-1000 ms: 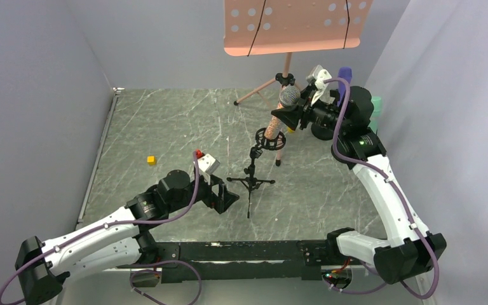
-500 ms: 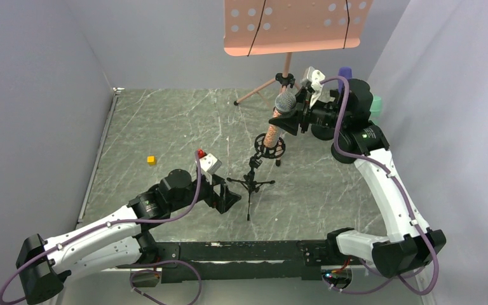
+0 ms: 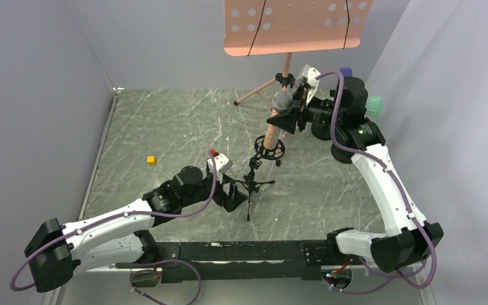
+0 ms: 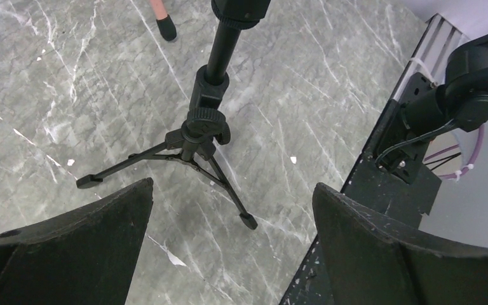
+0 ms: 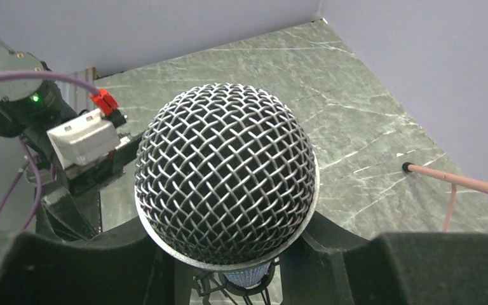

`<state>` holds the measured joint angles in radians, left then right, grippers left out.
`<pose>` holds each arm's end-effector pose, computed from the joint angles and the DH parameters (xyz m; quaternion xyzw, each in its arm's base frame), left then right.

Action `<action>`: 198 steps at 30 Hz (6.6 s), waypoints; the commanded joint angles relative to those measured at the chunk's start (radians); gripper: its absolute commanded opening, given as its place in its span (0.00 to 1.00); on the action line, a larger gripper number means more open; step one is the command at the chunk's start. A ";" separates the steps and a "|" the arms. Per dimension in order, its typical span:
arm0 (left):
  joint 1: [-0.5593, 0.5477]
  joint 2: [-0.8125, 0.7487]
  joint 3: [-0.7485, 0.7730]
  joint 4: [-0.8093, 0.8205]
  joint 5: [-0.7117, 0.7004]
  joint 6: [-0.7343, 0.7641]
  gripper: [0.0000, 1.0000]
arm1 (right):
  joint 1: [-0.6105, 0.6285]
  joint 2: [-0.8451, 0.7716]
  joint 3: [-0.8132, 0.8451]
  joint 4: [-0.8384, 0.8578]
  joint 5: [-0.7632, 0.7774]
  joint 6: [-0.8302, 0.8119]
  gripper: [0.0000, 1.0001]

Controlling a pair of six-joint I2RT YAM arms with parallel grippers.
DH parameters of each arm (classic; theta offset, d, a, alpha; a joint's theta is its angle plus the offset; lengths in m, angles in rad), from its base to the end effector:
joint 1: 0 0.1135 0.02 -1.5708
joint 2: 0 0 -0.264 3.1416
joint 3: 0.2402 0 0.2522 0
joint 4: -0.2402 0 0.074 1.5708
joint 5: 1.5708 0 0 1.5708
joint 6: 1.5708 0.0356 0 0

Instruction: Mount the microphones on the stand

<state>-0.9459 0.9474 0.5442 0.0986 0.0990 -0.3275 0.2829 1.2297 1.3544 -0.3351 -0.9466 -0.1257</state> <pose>0.1253 -0.1798 0.2541 0.2729 0.7581 -0.3834 0.4514 0.2416 0.1003 0.4325 -0.4211 0.6194 0.3972 0.5303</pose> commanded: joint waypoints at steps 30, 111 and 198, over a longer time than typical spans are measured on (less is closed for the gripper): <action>-0.070 0.347 0.117 0.390 -0.275 0.219 0.80 | -0.090 0.041 -0.058 -0.148 0.117 0.379 0.00; -0.068 0.413 0.080 0.355 -0.194 0.170 0.19 | -0.077 0.001 -0.184 -0.401 -0.178 -0.284 0.81; 0.060 0.288 0.123 0.537 -0.030 0.250 0.00 | -0.502 -0.332 -0.554 -0.091 -0.406 -0.167 1.00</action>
<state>-0.9203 1.3075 0.6304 0.5873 0.1078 -0.1406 -0.2146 0.8974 0.7914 -0.4381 -1.3193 -0.2691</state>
